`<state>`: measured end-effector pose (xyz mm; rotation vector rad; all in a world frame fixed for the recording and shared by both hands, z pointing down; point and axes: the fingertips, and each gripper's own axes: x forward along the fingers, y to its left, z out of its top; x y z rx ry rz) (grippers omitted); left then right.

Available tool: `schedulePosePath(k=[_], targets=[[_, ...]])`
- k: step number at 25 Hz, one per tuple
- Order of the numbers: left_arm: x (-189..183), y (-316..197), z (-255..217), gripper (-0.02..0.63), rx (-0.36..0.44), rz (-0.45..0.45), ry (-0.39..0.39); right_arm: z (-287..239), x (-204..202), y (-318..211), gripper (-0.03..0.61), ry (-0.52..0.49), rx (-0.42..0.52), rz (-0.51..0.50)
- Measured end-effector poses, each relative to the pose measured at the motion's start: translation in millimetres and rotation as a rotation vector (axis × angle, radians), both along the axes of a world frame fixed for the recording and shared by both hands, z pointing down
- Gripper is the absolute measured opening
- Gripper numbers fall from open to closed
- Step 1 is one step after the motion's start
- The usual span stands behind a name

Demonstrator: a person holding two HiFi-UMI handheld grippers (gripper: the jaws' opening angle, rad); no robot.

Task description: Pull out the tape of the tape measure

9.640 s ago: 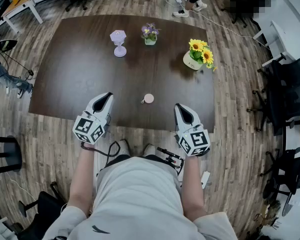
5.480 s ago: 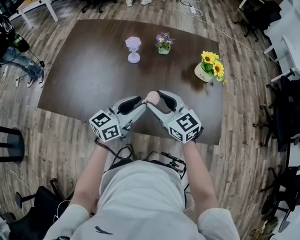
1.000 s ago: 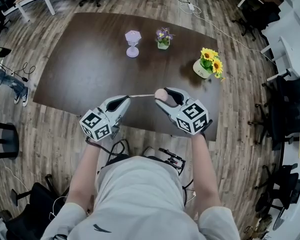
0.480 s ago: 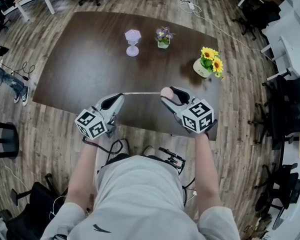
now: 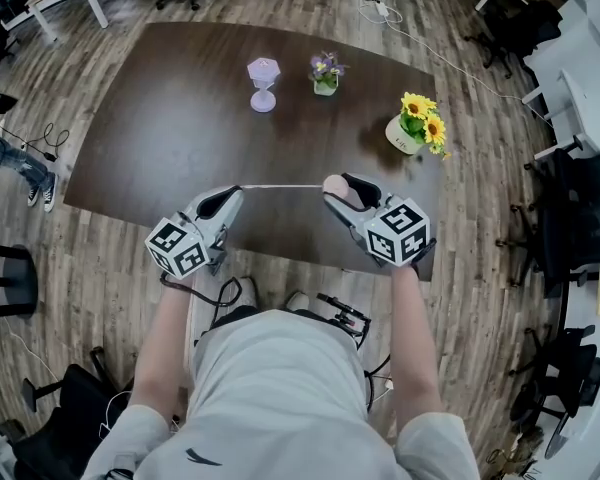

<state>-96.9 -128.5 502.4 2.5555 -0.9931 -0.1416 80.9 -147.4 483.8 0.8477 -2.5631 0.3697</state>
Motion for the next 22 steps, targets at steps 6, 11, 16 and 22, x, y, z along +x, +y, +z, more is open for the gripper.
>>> schedulePosePath(k=[6, 11, 16, 22], targets=[[-2.8, -2.3, -1.1, 0.012, -0.001, -0.015, 0.005, 1.9, 1.5, -2.3, 0.219, 0.010, 0.001, 0.000], [-9.4, -0.9, -2.3, 0.011, 0.011, -0.006, -0.024, 1.3, 12.3, -7.0, 0.219, -0.004, -0.005, 0.029], [-18.2, -2.3, -3.6, 0.011, 0.009, -0.025, -0.035, 0.9, 20.1, -8.1, 0.219, -0.008, -0.007, 0.048], [-37.3, -5.9, -0.2, 0.012, -0.006, -0.068, -0.023, 1.1, 22.2, -8.1, 0.219, -0.010, -0.014, 0.047]])
